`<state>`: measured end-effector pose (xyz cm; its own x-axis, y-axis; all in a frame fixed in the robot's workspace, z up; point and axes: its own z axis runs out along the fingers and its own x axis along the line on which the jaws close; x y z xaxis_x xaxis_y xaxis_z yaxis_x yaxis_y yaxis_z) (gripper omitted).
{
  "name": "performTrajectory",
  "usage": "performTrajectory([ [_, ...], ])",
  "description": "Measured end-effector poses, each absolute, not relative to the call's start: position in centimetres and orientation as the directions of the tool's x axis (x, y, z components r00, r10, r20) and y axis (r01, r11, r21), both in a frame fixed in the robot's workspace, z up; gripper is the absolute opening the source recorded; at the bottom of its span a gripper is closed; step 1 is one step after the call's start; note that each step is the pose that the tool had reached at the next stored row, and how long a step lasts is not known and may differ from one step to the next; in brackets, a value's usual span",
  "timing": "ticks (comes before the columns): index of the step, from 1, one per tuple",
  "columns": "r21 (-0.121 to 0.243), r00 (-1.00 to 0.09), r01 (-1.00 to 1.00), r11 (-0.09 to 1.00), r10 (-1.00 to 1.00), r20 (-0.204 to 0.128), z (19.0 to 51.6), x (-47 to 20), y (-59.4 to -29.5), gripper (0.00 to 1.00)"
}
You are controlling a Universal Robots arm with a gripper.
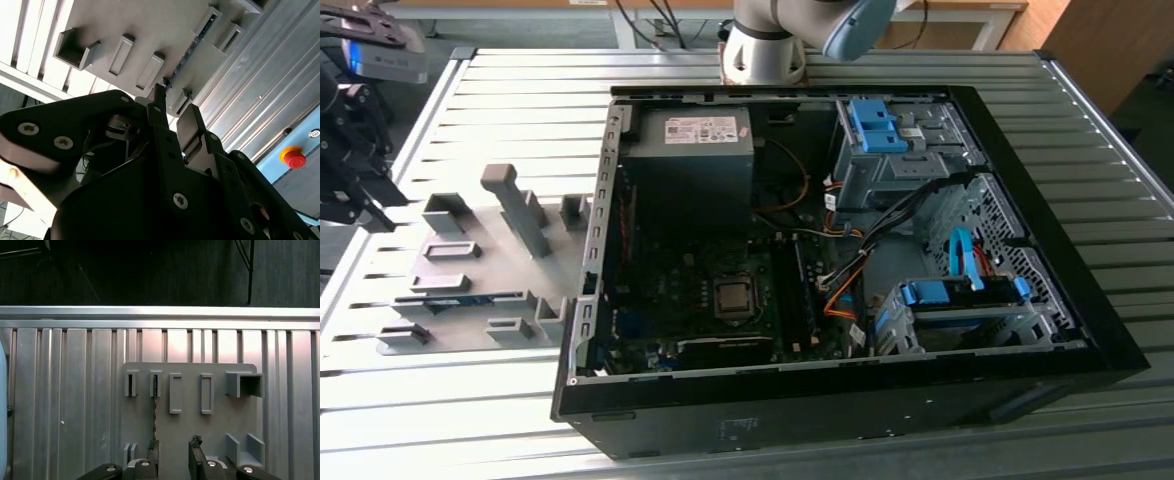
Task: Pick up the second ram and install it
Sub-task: 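Pick up the second ram and move it above second insertion slot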
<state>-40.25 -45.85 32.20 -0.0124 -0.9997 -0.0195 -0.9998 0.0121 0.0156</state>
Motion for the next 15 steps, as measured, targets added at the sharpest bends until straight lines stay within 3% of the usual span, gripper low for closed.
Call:
performTrajectory([
  [15, 0.016, -0.012, -1.000, 0.012, -1.000, -0.021, 31.91, -40.26, -45.85, 0.37],
])
